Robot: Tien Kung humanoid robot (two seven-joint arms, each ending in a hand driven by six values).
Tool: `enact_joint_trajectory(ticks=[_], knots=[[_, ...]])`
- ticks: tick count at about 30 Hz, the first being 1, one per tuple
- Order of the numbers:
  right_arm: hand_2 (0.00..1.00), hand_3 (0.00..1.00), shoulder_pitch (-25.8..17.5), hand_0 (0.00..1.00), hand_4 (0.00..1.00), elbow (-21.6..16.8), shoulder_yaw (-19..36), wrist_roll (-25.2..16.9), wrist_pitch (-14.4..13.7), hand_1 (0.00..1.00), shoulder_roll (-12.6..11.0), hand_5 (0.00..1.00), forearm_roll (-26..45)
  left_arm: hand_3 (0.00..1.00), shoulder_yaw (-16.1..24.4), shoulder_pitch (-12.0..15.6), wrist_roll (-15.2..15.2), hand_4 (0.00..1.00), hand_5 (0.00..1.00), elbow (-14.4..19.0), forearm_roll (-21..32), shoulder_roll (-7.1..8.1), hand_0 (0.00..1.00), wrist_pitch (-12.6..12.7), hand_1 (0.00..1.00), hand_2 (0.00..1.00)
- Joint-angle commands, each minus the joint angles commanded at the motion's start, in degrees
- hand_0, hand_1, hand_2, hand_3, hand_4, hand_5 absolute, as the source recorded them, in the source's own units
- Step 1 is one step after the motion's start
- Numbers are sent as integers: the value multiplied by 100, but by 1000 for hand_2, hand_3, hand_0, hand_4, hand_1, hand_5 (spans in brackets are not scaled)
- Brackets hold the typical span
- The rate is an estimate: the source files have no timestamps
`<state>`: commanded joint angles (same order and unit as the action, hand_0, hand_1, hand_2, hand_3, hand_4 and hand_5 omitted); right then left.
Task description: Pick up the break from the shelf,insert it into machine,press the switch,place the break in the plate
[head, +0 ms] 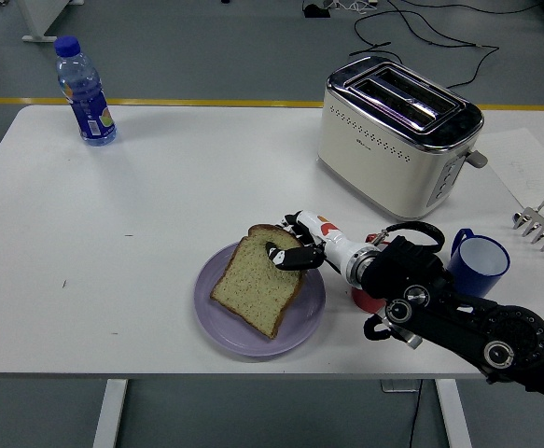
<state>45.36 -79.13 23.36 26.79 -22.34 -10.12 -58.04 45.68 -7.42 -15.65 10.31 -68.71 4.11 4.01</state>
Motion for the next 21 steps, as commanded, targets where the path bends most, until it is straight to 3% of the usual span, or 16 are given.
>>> enact_joint_trajectory(ticks=[5,6,11,12,17,18,21], knots=[[319,495,4,181,422,76,-43,-47,95,231,46,2,-38,595,-13,-6,5,332,940,0,31,-4,654,6,592,593],[417,527,7,308,462,87,-54,-69,148,335,57,2,-121,596,-11,-8,4,332,941,0,29,-6,654,6,591,593],[417,527,12,308,462,119,-44,-133,268,335,87,2,-379,596,-39,-17,9,332,941,0,61,-6,654,8,591,593],[502,559,11,362,449,134,-21,-150,305,432,107,17,-482,596,-37,-19,9,333,940,0,58,-8,654,8,593,594],[502,559,11,362,449,180,42,-225,547,432,153,17,-735,596,-90,-22,16,333,940,0,112,-10,654,12,593,594],[601,634,12,571,573,184,46,-237,576,617,154,109,-754,597,-91,-23,16,336,946,0,112,-10,655,12,593,596],[601,634,6,571,573,190,83,-272,730,617,149,109,-874,597,-102,-24,18,336,946,0,131,-9,655,14,593,596]])
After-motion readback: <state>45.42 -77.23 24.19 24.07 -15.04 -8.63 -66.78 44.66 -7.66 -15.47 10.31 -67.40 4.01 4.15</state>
